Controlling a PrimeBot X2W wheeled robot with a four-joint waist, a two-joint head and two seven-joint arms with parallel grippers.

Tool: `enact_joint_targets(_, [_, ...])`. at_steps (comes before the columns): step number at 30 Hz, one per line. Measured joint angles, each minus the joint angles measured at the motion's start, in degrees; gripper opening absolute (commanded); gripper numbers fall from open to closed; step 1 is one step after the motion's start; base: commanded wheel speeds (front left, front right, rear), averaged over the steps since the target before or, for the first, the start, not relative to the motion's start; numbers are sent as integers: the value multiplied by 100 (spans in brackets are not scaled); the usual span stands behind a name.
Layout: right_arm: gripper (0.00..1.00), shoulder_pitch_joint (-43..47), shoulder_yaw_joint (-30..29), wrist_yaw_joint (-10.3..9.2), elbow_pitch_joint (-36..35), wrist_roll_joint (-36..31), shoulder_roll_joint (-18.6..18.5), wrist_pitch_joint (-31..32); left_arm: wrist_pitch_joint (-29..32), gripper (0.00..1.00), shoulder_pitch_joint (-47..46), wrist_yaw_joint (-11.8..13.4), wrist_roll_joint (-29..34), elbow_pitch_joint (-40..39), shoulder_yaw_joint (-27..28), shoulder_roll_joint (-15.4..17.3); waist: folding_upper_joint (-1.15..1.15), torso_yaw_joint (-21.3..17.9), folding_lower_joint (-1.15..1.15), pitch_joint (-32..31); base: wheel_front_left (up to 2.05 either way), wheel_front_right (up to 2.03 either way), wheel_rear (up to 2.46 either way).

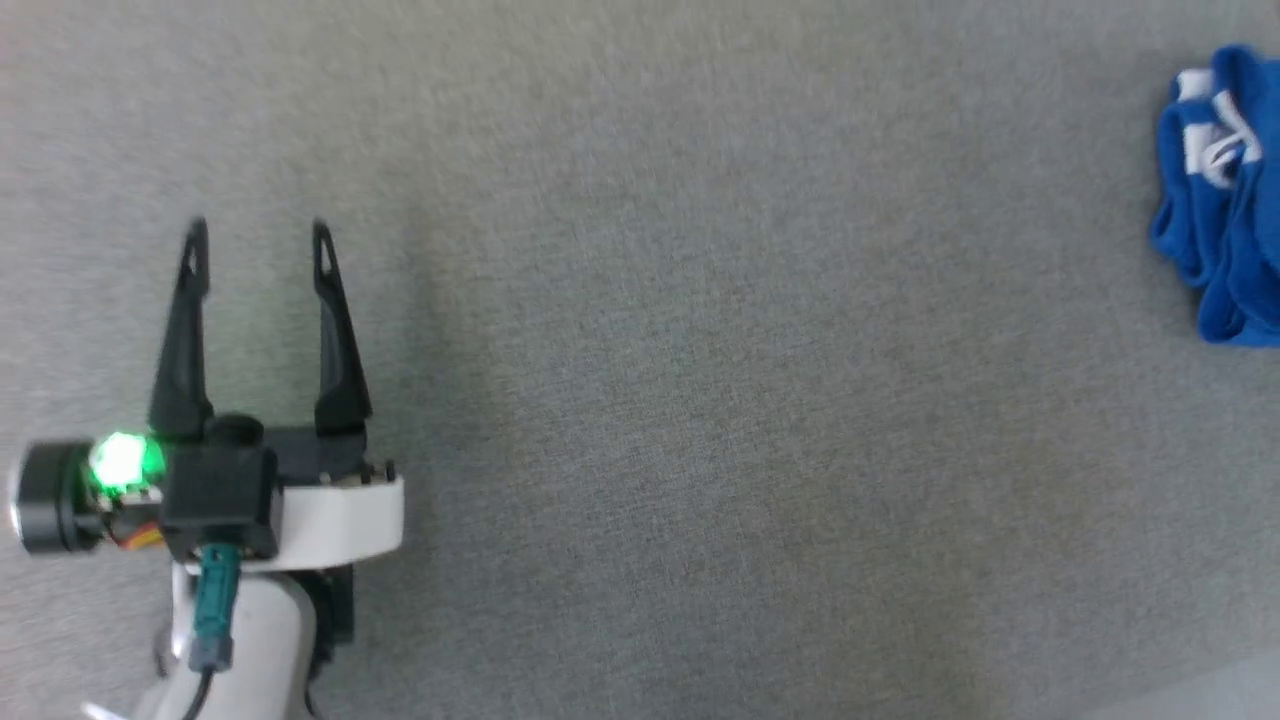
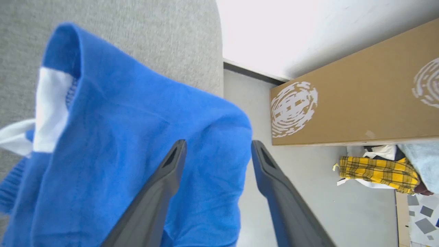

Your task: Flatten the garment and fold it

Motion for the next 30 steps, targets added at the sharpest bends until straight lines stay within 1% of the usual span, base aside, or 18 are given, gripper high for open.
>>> enact_joint_targets(3, [100,16,-67,0,-88,-91,-111,-493,0,100,227,48,-52,105,-3,-90,0,42,-2,-309,0,0,0])
enact_joint_targets(6, [100,18,-253,-1,-230,-188,-115,-1045,0,100,424,59,-89,190,15,-147,0,84,-1,-627,0,0,0])
enact_joint_targets(10, [100,20,-638,0,-436,-578,80,-1950,0,100,646,90,-160,287,65,-231,0,154,-2,-1041,0,0,0])
enact_joint_targets(12, [100,35,-960,-2,-558,-788,249,-2202,0,100,736,90,-194,343,87,-268,0,202,-2,-1234,0,0,0])
enact_joint_targets(14, [100,143,-1349,-1,-784,-998,456,-2302,0,100,811,81,-200,389,113,-303,0,262,-2,-1423,0,0,0])
enact_joint_targets(16, [100,377,-1761,-1,-1168,-1270,679,-2331,0,100,903,43,-202,413,132,-343,0,335,-2,-1598,0,0,0])
enact_joint_targets(18, [100,728,-2251,-1,-1829,-1575,955,-2336,0,100,985,29,-201,427,155,-385,0,422,-2,-1759,0,0,0])
enact_joint_targets(22, [100,1685,-3059,-2,-3081,-2089,1694,-2337,0,100,1116,-21,-201,452,210,-411,0,634,-1,-2014,0,0,0])
enact_joint_targets(26, [100,2708,-3461,-2,-3907,-2353,2432,-2336,0,100,1240,-110,-200,453,231,-439,0,840,-2,-2238,0,0,0])
enact_joint_targets(30, [100,3569,-3657,-2,-4432,-2494,2972,-2336,0,100,1316,-214,-201,479,264,-461,0,1018,-1,-2427,0,0,0])
